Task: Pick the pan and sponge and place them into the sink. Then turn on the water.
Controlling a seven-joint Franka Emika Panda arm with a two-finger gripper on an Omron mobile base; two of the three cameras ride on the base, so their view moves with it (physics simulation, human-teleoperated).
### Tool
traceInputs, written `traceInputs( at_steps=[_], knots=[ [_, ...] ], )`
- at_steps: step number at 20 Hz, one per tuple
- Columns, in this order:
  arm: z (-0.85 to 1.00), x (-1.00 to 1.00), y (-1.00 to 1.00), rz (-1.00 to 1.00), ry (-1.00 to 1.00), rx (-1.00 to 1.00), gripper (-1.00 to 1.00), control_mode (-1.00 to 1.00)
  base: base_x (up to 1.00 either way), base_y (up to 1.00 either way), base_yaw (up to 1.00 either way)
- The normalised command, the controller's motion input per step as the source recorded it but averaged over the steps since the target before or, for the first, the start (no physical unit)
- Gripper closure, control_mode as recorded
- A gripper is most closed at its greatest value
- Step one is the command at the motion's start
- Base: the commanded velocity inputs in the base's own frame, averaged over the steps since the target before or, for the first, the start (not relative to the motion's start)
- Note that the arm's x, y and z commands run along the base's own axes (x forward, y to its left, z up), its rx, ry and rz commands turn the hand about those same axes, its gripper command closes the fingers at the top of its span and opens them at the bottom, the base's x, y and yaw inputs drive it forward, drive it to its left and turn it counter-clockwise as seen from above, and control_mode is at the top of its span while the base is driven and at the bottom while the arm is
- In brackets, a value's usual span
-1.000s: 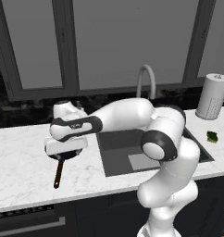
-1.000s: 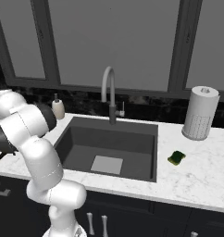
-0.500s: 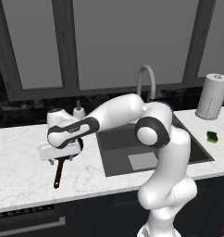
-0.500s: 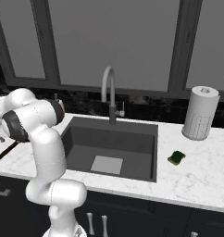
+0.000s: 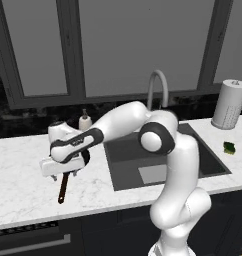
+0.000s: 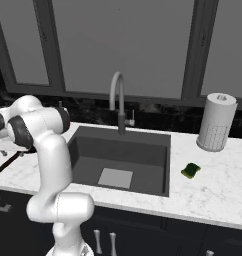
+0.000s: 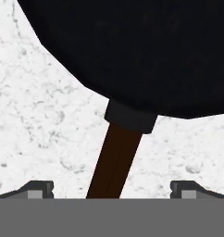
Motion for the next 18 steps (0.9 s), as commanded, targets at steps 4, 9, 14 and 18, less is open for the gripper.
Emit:
traceInputs(
  at_steps=[4,9,14,18],
  knots=[
    [-0.28,0.04,0.07,0.0,0.0,0.0,-1.0,-1.0,0.0,0.0,0.0],
    [-0.24,0.06,0.05,0.0,0.0,0.0,-1.0,-1.0,0.0,0.0,0.0],
    [-0.16,0.02,0.0,0.0,0.0,0.0,1.0,-1.0,0.0,0.0,0.0],
    [0.0,0.01,0.0,0.0,0.0,0.0,1.0,-1.0,0.0,0.0,0.0]
  ],
)
